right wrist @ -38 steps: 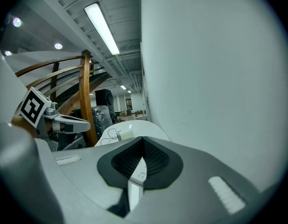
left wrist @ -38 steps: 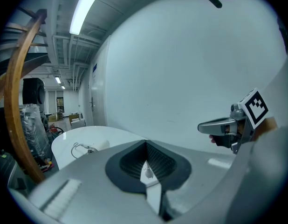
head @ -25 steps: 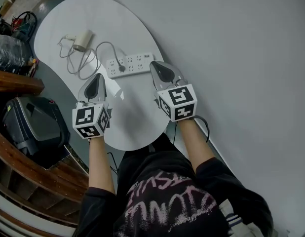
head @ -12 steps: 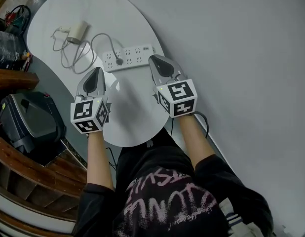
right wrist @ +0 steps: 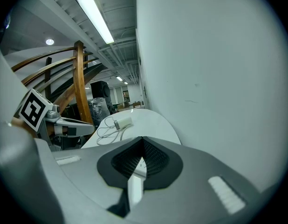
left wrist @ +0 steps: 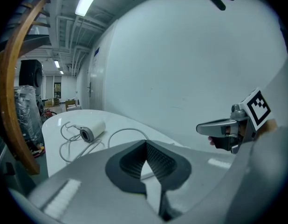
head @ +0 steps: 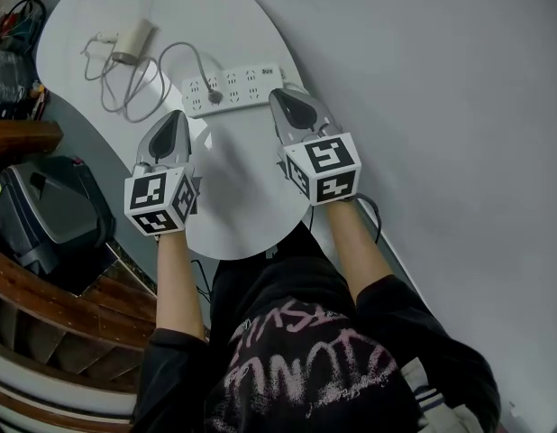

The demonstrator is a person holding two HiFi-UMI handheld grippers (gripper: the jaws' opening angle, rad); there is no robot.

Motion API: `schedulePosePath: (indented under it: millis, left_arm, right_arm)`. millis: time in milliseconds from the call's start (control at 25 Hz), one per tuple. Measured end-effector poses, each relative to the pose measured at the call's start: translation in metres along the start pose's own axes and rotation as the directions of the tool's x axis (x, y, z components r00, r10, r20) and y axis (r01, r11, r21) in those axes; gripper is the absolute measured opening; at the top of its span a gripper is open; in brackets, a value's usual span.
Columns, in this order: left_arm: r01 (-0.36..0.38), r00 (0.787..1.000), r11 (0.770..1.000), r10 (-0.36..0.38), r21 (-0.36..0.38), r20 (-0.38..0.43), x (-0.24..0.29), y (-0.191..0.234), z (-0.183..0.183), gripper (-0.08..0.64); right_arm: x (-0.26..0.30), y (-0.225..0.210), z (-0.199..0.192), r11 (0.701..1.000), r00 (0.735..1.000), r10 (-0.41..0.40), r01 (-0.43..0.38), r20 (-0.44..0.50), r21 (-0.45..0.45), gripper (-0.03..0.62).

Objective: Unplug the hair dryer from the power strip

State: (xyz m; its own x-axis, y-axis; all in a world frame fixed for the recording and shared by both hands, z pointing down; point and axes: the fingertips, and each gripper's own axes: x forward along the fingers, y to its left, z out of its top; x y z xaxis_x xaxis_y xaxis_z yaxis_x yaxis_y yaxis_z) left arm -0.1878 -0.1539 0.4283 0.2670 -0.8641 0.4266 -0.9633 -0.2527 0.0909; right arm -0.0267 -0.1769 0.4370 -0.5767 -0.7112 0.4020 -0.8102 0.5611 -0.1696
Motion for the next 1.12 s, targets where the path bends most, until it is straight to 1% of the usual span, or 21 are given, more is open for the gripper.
schedulePosePath:
  millis: [560, 960, 1000, 1080, 1120]
  left_arm:
    - [0.028, 0.999, 0.999, -0.029, -0.019, -0.046, 0.010, 0.003, -0.028, 0.000]
    - [0.042, 0.997, 0.999, -0.044, -0.020, -0.065, 0.014, 0.004, -0.037, 0.000]
    - [0.044, 0.997, 0.999, -0.045, -0.020, -0.066, 0.015, 0.004, -0.038, 0.000]
    - [0.046, 0.996, 0.999, -0.047, -0.020, -0.070, 0.016, 0.005, -0.040, 0.000]
    - [0.047, 0.996, 0.999, -0.048, -0.019, -0.072, 0.016, 0.005, -0.041, 0.000]
  right_arm:
    - [0.013, 0.004, -0.028, 0.999, 0.999, -0.008, 0.010, -0.047, 0.047, 0.014]
    - [0.027, 0.006, -0.030, 1.000, 0.998, -0.006, 0.008, -0.061, 0.022, 0.014]
    - [0.030, 0.006, -0.031, 1.000, 0.998, -0.006, 0.008, -0.066, 0.019, 0.017]
    - [0.034, 0.005, -0.032, 1.000, 0.997, 0.000, 0.001, -0.074, 0.015, 0.050]
    - [0.036, 0.005, -0.032, 1.000, 0.997, 0.002, -0.001, -0.077, 0.013, 0.052]
